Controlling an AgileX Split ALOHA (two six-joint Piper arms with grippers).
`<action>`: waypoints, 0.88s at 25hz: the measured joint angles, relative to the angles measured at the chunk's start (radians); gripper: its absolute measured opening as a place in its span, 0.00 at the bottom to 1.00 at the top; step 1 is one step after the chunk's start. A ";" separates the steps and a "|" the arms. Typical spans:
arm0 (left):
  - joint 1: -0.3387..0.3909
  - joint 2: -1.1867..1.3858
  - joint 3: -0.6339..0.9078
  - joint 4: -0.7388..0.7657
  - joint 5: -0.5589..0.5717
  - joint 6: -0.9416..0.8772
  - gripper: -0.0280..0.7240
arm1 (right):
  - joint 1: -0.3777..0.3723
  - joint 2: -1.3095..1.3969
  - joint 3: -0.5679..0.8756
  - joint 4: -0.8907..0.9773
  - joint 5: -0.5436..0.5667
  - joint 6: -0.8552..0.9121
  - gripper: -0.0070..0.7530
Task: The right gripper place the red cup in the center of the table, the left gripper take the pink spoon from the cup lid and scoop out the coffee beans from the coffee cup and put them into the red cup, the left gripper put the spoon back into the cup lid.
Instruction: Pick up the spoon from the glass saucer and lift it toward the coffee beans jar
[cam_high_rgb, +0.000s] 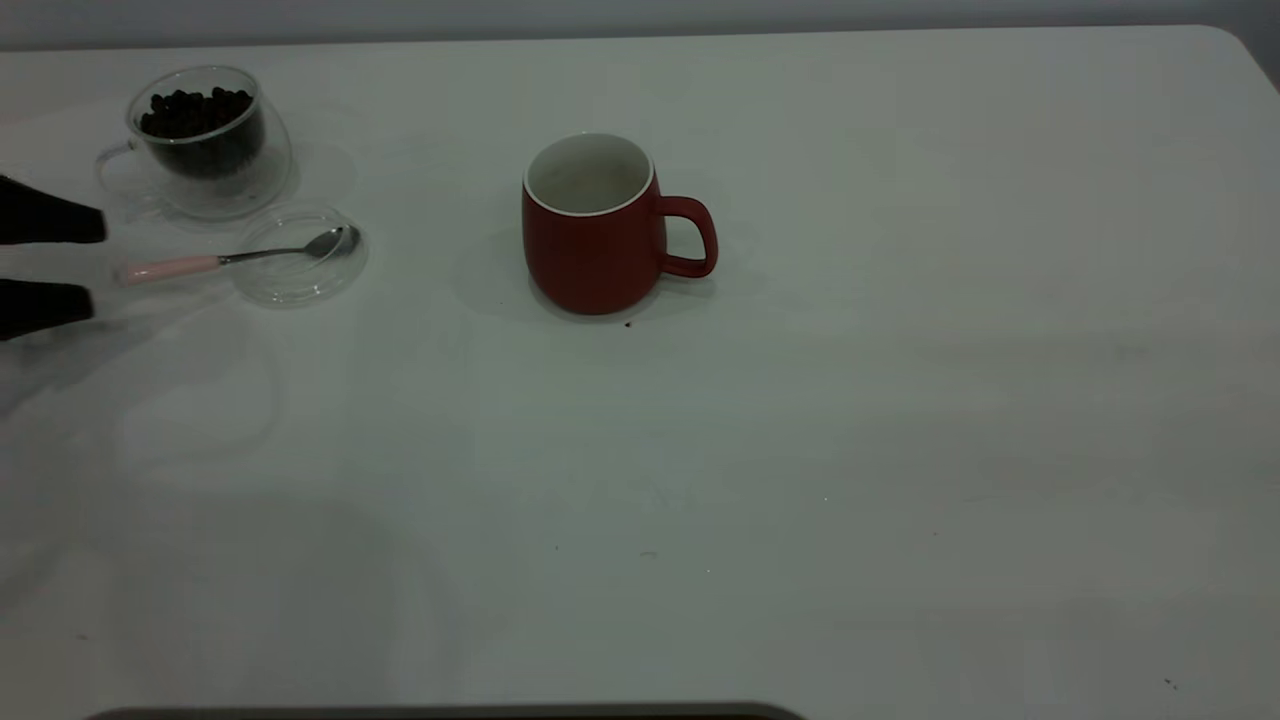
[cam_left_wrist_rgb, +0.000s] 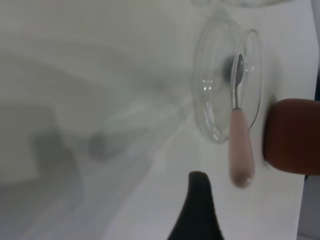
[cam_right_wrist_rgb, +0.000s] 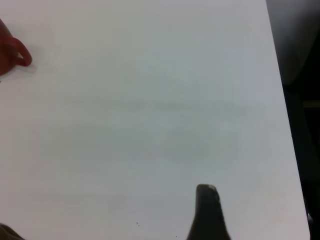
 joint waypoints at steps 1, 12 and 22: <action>-0.010 0.006 0.000 -0.016 0.000 0.004 0.96 | 0.000 0.000 0.000 0.000 0.000 0.000 0.79; -0.086 0.077 -0.068 -0.053 0.008 0.001 0.92 | 0.000 0.000 0.000 0.000 0.000 0.000 0.79; -0.100 0.084 -0.089 -0.050 0.047 -0.022 0.75 | 0.000 0.000 0.000 0.000 0.000 0.000 0.79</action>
